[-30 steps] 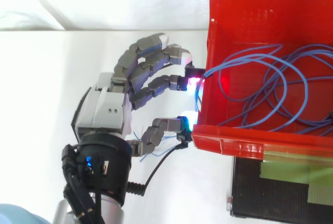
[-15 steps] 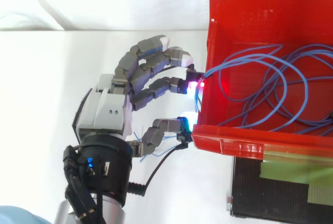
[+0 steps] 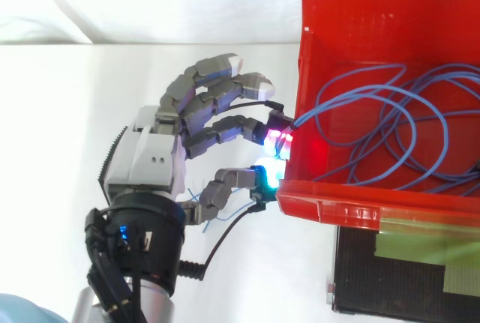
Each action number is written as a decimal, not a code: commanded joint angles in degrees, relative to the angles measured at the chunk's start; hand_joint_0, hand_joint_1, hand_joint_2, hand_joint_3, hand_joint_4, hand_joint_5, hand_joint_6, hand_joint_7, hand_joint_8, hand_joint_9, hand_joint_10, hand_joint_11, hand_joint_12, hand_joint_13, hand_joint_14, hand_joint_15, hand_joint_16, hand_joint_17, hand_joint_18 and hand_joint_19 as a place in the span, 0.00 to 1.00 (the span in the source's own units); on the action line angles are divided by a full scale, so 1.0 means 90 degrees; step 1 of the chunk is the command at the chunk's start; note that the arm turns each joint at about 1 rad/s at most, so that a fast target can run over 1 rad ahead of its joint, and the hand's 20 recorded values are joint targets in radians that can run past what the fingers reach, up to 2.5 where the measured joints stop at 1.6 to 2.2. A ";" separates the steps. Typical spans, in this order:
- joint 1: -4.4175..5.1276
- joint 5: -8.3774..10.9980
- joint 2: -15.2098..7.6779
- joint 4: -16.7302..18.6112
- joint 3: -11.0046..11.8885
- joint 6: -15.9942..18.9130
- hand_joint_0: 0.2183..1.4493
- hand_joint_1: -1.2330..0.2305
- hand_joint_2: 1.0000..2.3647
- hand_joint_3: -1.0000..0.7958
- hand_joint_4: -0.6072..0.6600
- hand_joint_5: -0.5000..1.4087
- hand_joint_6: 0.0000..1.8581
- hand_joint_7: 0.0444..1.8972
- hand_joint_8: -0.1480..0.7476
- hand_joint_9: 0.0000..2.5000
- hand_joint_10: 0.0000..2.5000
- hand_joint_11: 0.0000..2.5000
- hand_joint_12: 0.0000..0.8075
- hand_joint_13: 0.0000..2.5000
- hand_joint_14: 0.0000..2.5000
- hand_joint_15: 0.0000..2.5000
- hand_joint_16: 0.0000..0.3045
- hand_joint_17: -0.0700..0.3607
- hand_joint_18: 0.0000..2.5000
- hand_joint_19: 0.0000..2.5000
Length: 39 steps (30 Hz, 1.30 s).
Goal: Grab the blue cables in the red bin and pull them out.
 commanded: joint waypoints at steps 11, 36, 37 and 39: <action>0.0287 -0.0022 0.0001 -0.0012 0.0005 0.0148 0.56 0.31 0.00 0.00 0.57 0.75 0.20 0.46 0.42 0.30 0.01 0.19 0.39 0.36 0.01 0.33 0.13 0.37 0.22 0.25; 0.1029 -0.0022 0.0001 -0.0012 0.0005 0.2502 0.56 0.31 0.00 0.00 0.57 0.74 0.23 0.44 0.43 0.30 0.01 0.18 0.39 0.36 0.01 0.32 0.13 0.37 0.22 0.25; 0.1059 -0.0032 0.0001 -0.0012 0.0005 0.2658 0.56 0.31 0.00 0.00 0.58 0.74 0.23 0.43 0.43 0.30 0.01 0.18 0.40 0.36 0.01 0.32 0.13 0.37 0.22 0.25; 0.1117 -0.0032 0.0001 -0.0002 0.0005 0.2883 0.56 0.31 0.00 0.00 0.57 0.74 0.23 0.44 0.43 0.30 0.01 0.18 0.39 0.36 0.01 0.33 0.13 0.37 0.22 0.26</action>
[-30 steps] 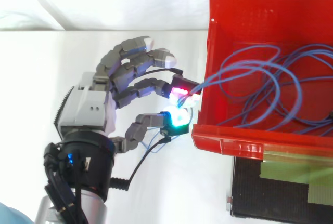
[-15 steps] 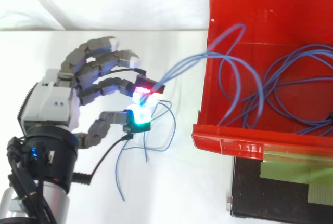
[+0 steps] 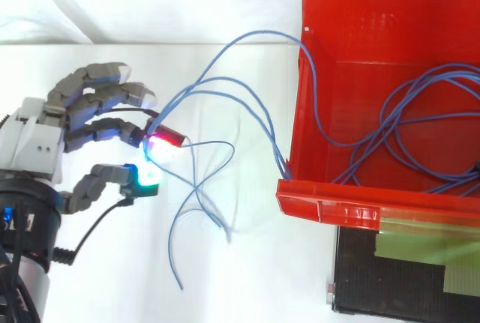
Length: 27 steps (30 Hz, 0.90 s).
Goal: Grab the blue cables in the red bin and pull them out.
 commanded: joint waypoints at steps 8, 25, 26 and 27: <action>0.0356 0.0010 0.0057 0.0037 0.0012 0.1487 0.56 0.32 0.00 0.00 0.57 0.74 0.23 0.43 0.43 0.30 0.01 0.18 0.40 0.36 0.01 0.32 0.13 0.37 0.22 0.25; 0.0747 0.0020 0.0106 0.0047 0.0071 0.3977 0.55 0.32 0.00 0.00 0.57 0.74 0.23 0.43 0.43 0.30 0.01 0.18 0.39 0.36 0.01 0.33 0.13 0.37 0.22 0.26; 0.0767 0.0020 0.0106 0.0056 0.0061 0.4085 0.55 0.32 0.00 0.00 0.56 0.74 0.23 0.43 0.42 0.30 0.01 0.19 0.39 0.36 0.01 0.32 0.13 0.37 0.22 0.25; 0.0796 0.0020 0.0165 0.0056 0.0071 0.4368 0.55 0.32 0.00 0.00 0.57 0.74 0.23 0.43 0.43 0.30 0.01 0.18 0.39 0.36 0.01 0.33 0.13 0.37 0.22 0.25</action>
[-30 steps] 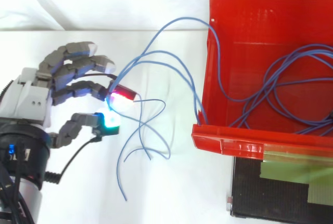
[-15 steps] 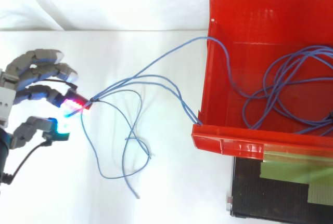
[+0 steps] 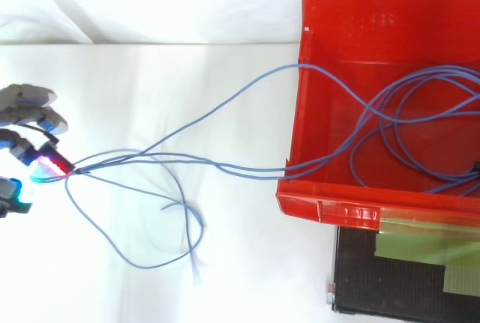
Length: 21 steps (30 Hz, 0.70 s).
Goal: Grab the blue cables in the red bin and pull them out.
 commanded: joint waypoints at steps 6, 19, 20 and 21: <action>0.0207 0.0147 0.0176 0.0075 0.0009 0.1681 0.55 0.32 0.00 0.00 0.56 0.74 0.23 0.43 0.43 0.30 0.01 0.18 0.40 0.36 0.01 0.32 0.13 0.37 0.22 0.26; 0.0325 0.0947 0.0244 0.0153 0.0019 0.4211 0.55 0.32 0.00 0.00 0.57 0.74 0.22 0.43 0.43 0.30 0.01 0.18 0.39 0.36 0.01 0.33 0.13 0.37 0.22 0.26; 0.0325 0.1074 0.0244 0.0153 0.0019 0.4699 0.55 0.32 0.00 0.00 0.57 0.74 0.22 0.43 0.43 0.30 0.01 0.19 0.39 0.36 0.01 0.33 0.13 0.37 0.22 0.25; 0.0325 0.1153 0.0244 0.0143 0.0019 0.4992 0.55 0.32 0.00 0.00 0.57 0.74 0.22 0.43 0.43 0.30 0.01 0.18 0.39 0.36 0.01 0.33 0.13 0.37 0.22 0.26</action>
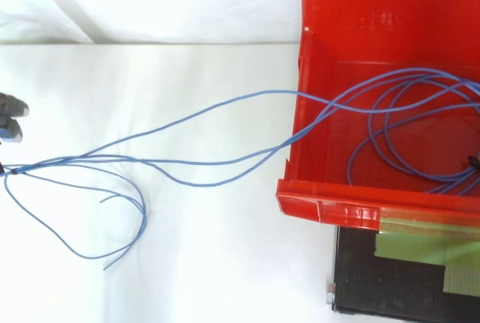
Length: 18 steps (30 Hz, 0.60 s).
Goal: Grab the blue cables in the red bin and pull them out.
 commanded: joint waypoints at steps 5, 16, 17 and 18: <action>0.0004 0.0449 0.0011 -0.0008 0.0000 0.2526 0.55 0.31 0.00 0.00 0.57 0.74 0.21 0.43 0.43 0.30 0.01 0.18 0.39 0.36 0.01 0.32 0.13 0.37 0.22 0.25; 0.0013 0.0624 0.0011 -0.0018 0.0000 0.3991 0.56 0.31 0.00 0.00 0.57 0.74 0.20 0.43 0.43 0.31 0.01 0.19 0.39 0.38 0.01 0.33 0.13 0.37 0.22 0.24; 0.0013 0.0624 0.0002 -0.0018 0.0010 0.4128 0.56 0.31 0.00 0.00 0.56 0.74 0.20 0.44 0.43 0.31 0.01 0.19 0.39 0.38 0.01 0.33 0.13 0.37 0.22 0.24; 0.0013 0.0624 0.0002 -0.0018 0.0010 0.4235 0.56 0.31 0.00 0.00 0.57 0.74 0.20 0.44 0.43 0.31 0.01 0.18 0.39 0.38 0.01 0.33 0.13 0.37 0.22 0.24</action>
